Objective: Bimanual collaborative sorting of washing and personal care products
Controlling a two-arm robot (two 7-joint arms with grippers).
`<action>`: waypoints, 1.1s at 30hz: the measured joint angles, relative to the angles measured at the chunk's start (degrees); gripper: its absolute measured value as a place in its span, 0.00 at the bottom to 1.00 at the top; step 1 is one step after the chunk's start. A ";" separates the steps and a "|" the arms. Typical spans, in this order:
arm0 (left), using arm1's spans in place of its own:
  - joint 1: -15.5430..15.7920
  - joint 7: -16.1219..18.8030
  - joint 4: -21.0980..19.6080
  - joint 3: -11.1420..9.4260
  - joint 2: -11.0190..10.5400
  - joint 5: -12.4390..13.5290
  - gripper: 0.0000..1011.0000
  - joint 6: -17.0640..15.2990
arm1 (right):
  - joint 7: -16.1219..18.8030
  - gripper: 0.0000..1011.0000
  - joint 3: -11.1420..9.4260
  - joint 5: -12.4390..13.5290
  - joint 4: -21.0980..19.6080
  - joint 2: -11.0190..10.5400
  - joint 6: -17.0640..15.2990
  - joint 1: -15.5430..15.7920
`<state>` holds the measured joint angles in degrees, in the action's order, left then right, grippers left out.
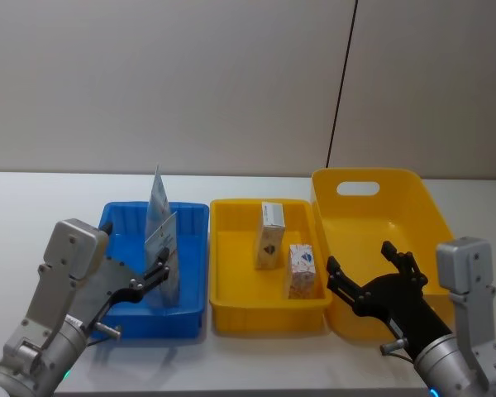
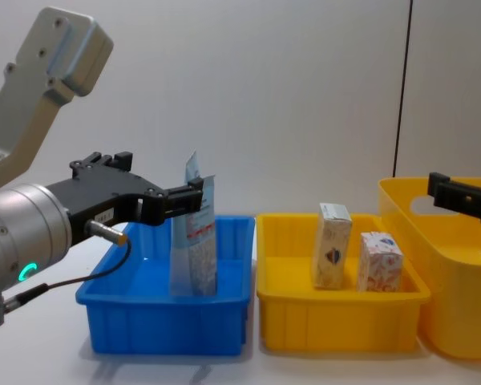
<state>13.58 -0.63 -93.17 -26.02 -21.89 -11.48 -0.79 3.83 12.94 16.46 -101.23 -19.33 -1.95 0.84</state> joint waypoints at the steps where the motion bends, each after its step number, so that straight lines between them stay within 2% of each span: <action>1: 0.00 0.00 0.00 0.00 0.00 0.00 0.99 0.00 | 0.00 0.99 0.00 0.00 0.00 0.00 0.00 0.00; 33: 0.00 0.00 0.00 0.00 0.00 0.00 0.99 0.00 | 0.00 0.99 0.00 0.00 0.00 0.00 0.00 0.00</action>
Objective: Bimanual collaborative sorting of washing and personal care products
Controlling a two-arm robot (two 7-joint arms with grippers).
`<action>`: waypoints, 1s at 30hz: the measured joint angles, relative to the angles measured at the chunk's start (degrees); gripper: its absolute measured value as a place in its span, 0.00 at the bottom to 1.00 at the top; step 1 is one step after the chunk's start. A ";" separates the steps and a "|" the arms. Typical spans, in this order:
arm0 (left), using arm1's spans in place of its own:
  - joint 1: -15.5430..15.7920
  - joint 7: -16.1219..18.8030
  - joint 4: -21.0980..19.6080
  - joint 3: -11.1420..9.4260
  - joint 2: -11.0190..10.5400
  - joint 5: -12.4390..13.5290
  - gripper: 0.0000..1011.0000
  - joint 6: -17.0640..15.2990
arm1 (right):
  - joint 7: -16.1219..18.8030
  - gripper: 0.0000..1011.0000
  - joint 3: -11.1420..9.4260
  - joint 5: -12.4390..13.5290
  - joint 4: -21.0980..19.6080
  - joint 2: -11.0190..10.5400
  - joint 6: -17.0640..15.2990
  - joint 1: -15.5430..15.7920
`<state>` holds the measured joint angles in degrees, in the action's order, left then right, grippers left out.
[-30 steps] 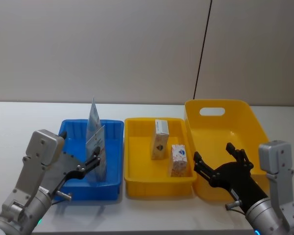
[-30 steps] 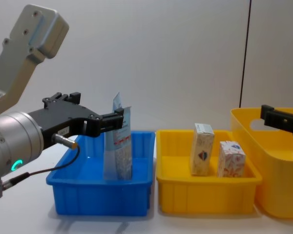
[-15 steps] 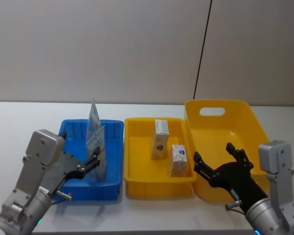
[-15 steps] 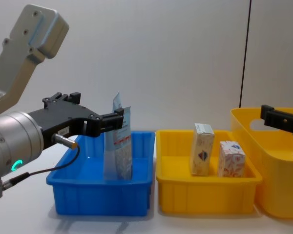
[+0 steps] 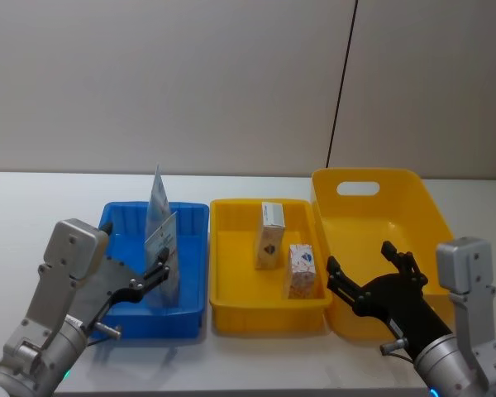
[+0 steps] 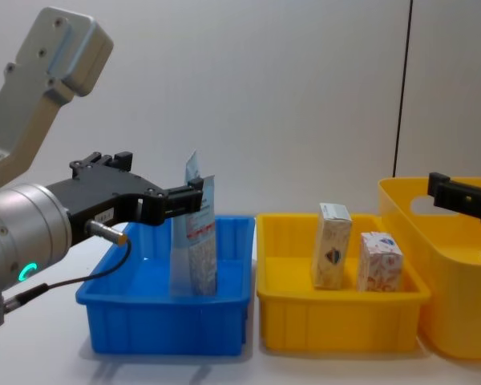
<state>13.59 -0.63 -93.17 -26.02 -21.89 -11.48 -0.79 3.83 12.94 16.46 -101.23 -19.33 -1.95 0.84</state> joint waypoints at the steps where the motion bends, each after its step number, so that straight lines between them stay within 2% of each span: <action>1: 0.00 0.00 0.00 0.00 0.00 0.00 0.99 0.00 | 0.00 0.99 0.00 0.00 0.00 0.00 0.00 0.00; 14: -0.18 -0.70 -0.20 0.33 -0.13 -0.47 0.99 -0.20 | 0.00 0.99 0.00 0.00 0.00 0.00 0.00 0.00; 23: -1.26 -3.43 -1.51 1.72 -1.25 -3.57 0.99 -3.22 | 0.00 0.99 0.00 0.00 0.00 0.00 0.00 0.00; 30: -1.78 -6.88 -1.57 3.12 -2.16 -7.28 0.99 -6.51 | 0.00 0.99 0.00 0.00 0.00 0.00 0.00 0.00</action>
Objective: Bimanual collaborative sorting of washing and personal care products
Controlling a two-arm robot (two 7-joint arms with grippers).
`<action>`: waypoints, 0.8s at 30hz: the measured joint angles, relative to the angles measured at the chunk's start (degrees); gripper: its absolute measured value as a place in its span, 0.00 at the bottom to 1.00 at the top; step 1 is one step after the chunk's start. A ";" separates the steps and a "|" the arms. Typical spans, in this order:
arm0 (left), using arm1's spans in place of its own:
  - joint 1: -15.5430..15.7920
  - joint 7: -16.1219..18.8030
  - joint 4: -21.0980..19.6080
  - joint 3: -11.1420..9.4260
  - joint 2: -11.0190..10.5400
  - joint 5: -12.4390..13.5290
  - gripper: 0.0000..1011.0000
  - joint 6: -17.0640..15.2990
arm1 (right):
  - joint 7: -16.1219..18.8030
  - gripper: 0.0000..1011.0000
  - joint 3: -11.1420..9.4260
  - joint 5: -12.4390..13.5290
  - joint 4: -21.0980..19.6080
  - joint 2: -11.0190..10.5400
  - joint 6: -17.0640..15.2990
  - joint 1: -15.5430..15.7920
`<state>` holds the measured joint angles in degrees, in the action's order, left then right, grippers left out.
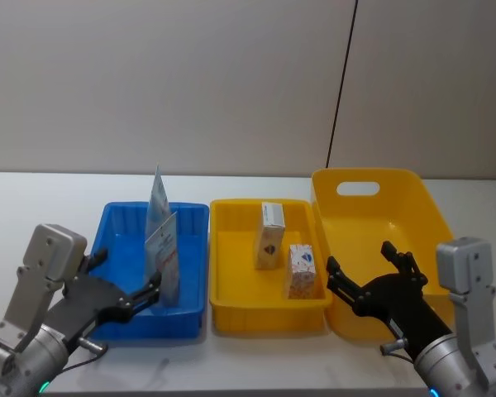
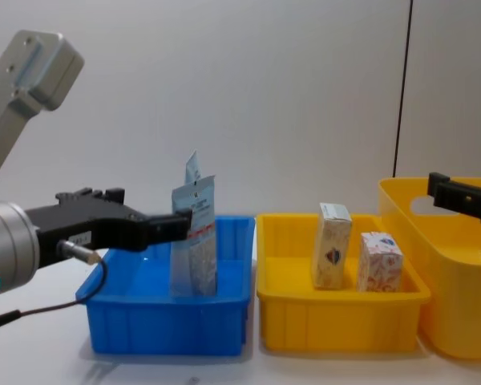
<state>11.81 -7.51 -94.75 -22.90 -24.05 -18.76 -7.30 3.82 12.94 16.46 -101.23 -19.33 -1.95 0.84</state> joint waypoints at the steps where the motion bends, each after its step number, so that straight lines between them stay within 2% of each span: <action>1: 0.04 -0.54 0.16 0.08 -0.05 -0.44 0.99 -0.33 | 0.00 0.99 0.00 0.00 0.00 0.00 0.00 0.00; 6: 1.15 -3.49 2.17 0.47 -0.12 -2.45 0.99 -1.54 | 0.00 0.99 0.00 0.00 0.00 0.00 0.00 0.00; 15: 4.38 -7.87 6.96 0.16 0.89 -4.02 0.99 -1.97 | 0.00 0.99 0.00 0.00 0.00 0.00 0.00 0.00; 24: 9.44 -11.77 14.55 -0.78 3.55 -4.42 0.99 -0.76 | 0.00 0.99 0.00 0.00 0.00 0.00 0.00 0.00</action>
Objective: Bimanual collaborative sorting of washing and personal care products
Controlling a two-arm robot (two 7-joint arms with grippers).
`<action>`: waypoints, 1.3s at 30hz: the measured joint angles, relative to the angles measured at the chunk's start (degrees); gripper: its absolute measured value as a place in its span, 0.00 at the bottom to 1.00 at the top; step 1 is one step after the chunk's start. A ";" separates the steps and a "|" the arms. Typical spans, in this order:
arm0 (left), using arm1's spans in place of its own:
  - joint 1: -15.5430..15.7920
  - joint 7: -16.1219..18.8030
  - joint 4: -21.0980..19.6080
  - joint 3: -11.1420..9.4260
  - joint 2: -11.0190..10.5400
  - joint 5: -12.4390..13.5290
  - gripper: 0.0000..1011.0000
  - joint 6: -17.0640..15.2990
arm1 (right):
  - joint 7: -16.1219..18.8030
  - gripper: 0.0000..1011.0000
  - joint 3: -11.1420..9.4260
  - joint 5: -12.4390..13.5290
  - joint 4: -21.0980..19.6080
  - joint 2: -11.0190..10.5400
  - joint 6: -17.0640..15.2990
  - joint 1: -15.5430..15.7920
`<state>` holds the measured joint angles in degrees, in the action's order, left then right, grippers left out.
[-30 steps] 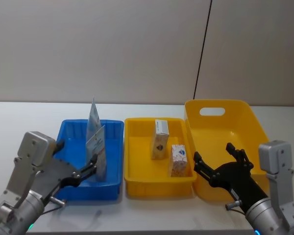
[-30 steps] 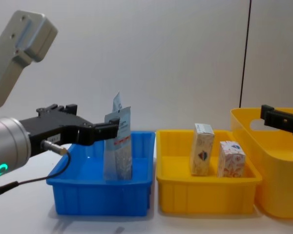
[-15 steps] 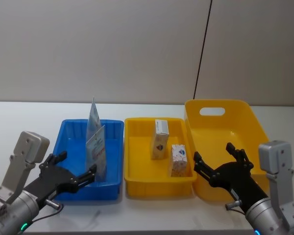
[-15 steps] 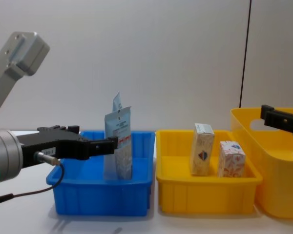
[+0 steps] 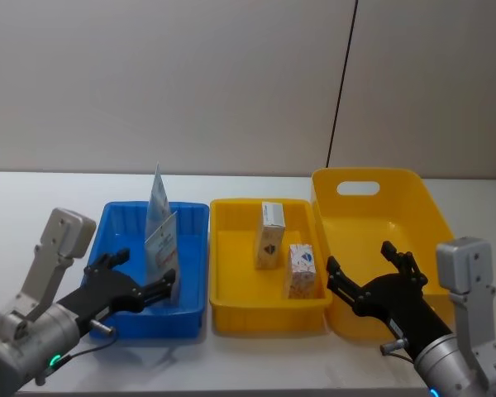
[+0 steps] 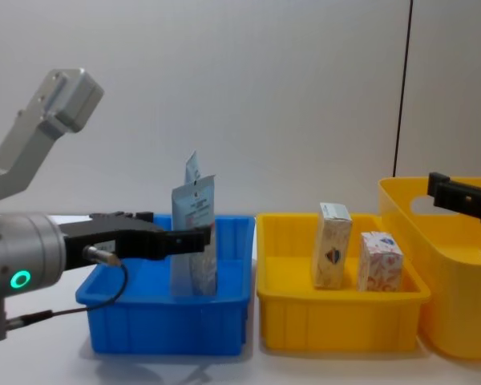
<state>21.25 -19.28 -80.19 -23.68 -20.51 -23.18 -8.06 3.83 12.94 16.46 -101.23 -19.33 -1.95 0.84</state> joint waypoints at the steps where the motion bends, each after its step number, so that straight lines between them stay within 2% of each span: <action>1: 0.00 0.00 0.00 0.00 0.00 0.00 0.99 0.00 | 0.00 0.99 0.00 0.00 0.00 0.00 0.00 0.00; 16: 6.36 -3.59 11.02 -0.54 4.97 -0.21 0.99 3.54 | 0.00 0.99 0.00 0.00 0.00 0.00 0.00 0.00; 31: 8.97 -5.23 16.84 -0.31 8.07 -0.71 0.99 5.07 | 0.00 0.99 0.00 0.00 0.00 0.00 0.00 0.00; 33: 9.12 -5.32 17.16 -0.30 8.25 -0.74 0.97 5.15 | 0.00 0.99 0.00 0.00 0.00 0.00 0.00 0.00; 39: 9.56 -5.62 18.21 -0.23 8.80 -0.85 0.80 5.40 | 0.00 0.99 0.00 0.00 0.00 0.00 0.00 0.00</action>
<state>30.81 -24.90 -61.98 -23.91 -11.71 -24.03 -2.66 3.83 12.94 16.46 -101.23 -19.34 -1.95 0.84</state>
